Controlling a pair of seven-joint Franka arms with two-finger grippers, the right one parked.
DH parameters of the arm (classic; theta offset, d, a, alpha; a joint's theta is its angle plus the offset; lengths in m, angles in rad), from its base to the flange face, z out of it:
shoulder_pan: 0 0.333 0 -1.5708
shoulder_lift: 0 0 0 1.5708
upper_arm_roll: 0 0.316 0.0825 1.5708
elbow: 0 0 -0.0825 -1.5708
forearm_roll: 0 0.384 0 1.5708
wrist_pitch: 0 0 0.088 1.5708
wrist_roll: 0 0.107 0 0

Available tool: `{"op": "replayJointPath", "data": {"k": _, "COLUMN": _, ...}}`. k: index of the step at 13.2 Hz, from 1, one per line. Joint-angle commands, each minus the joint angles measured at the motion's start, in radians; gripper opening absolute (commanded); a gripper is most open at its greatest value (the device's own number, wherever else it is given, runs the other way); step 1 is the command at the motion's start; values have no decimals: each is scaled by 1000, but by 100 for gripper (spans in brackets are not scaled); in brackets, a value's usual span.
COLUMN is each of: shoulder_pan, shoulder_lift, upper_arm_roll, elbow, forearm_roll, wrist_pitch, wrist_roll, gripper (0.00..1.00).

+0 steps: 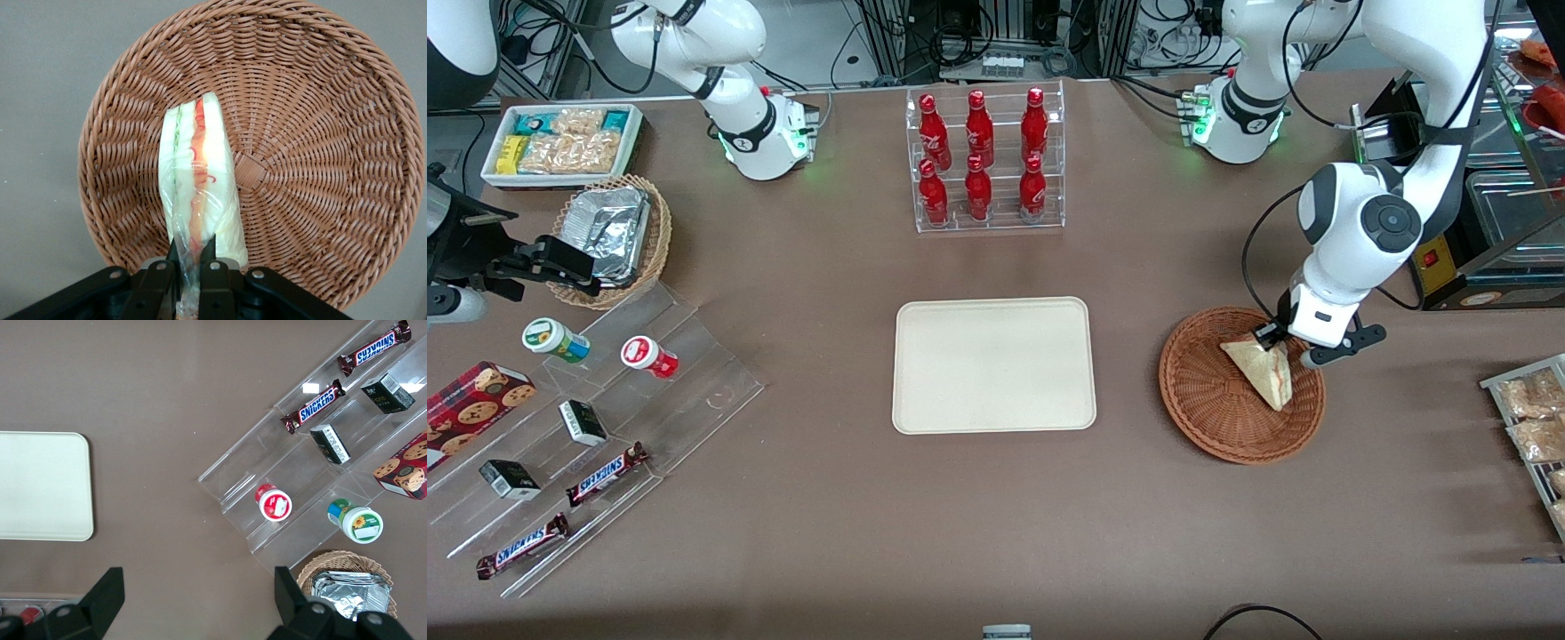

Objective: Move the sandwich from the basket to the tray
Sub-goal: 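Lower the left gripper around the wrapped sandwich and close it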

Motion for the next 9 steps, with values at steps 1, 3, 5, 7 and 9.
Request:
{"op": "replayJointPath", "data": {"k": 1, "shoulder_pan": 0, "shoulder_lift": -35, "upper_arm_roll": 0, "elbow": 60, "forearm_roll": 2, "wrist_pitch": -114, "wrist_roll": 3, "gripper": 0}}
{"op": "replayJointPath", "data": {"k": 3, "shoulder_pan": -1, "shoulder_lift": -44, "upper_arm_roll": -1, "elbow": 124, "forearm_roll": 11, "wrist_pitch": -221, "wrist_roll": 7, "gripper": 0}}
{"op": "replayJointPath", "data": {"k": 5, "shoulder_pan": -1, "shoulder_lift": -61, "upper_arm_roll": -3, "elbow": 184, "forearm_roll": 12, "wrist_pitch": -310, "wrist_roll": 48, "gripper": 0}}
{"op": "replayJointPath", "data": {"k": 7, "shoulder_pan": -1, "shoulder_lift": -80, "upper_arm_roll": -3, "elbow": 237, "forearm_roll": 12, "wrist_pitch": -389, "wrist_roll": 85, "gripper": 0}}
{"op": "replayJointPath", "data": {"k": 9, "shoulder_pan": -1, "shoulder_lift": -81, "upper_arm_roll": -4, "elbow": 286, "forearm_roll": 11, "wrist_pitch": -441, "wrist_roll": 88, "gripper": 0}}
